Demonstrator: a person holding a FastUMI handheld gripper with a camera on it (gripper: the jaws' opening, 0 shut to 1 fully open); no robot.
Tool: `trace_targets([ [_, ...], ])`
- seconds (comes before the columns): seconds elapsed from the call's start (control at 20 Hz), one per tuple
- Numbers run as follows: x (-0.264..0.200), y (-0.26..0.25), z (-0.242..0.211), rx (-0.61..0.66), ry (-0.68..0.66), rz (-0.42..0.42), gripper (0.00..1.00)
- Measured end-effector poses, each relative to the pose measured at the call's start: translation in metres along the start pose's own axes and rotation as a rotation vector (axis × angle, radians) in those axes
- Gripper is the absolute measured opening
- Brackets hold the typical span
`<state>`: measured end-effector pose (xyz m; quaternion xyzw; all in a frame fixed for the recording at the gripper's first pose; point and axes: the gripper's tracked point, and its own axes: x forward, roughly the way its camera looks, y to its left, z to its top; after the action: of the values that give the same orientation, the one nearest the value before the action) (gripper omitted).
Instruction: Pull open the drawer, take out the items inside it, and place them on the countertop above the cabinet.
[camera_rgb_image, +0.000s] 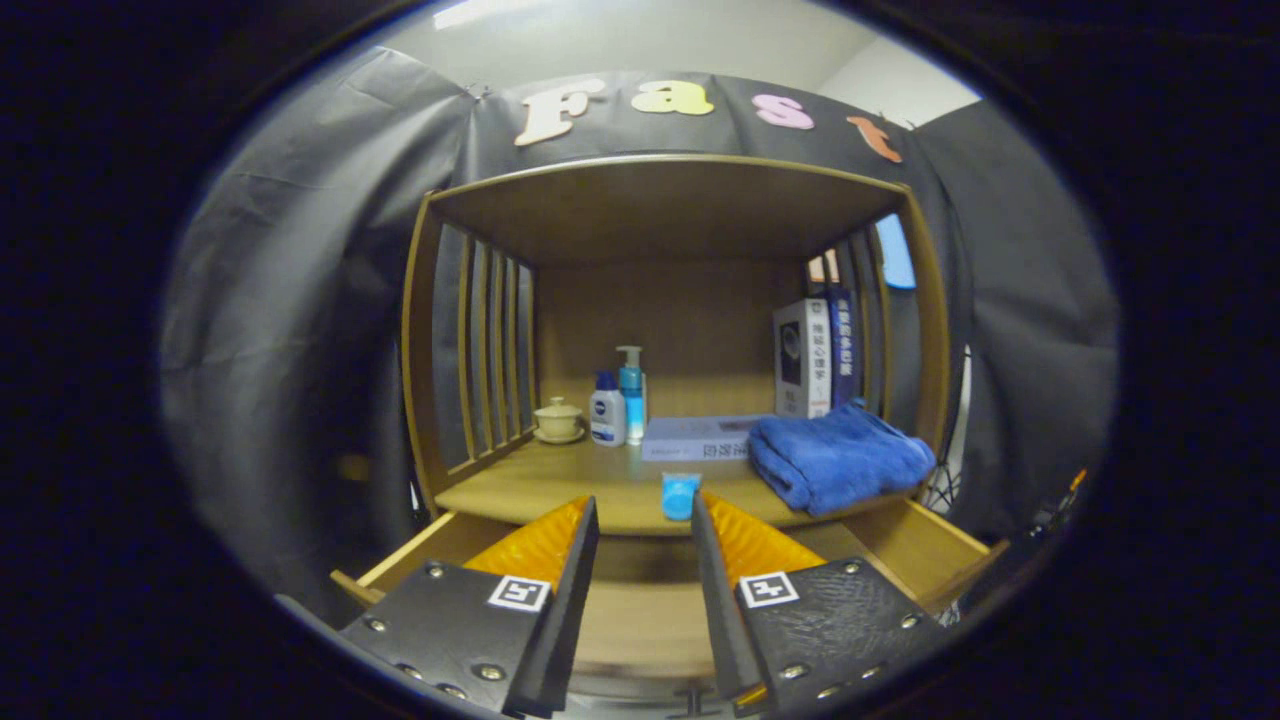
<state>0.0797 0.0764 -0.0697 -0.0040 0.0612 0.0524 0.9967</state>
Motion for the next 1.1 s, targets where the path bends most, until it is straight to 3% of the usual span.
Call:
trace_targets([
  [0.25,-0.042,-0.014,-0.038,0.002,0.064,-0.055,0.56],
  [0.35,-0.054,-0.025,-0.057,0.014,0.108,-0.088,0.72],
  [0.7,-0.055,-0.029,-0.104,0.047,0.202,-0.083,0.94],
  [1.1,-0.043,-0.029,-0.104,0.090,0.170,-0.048,0.94],
])
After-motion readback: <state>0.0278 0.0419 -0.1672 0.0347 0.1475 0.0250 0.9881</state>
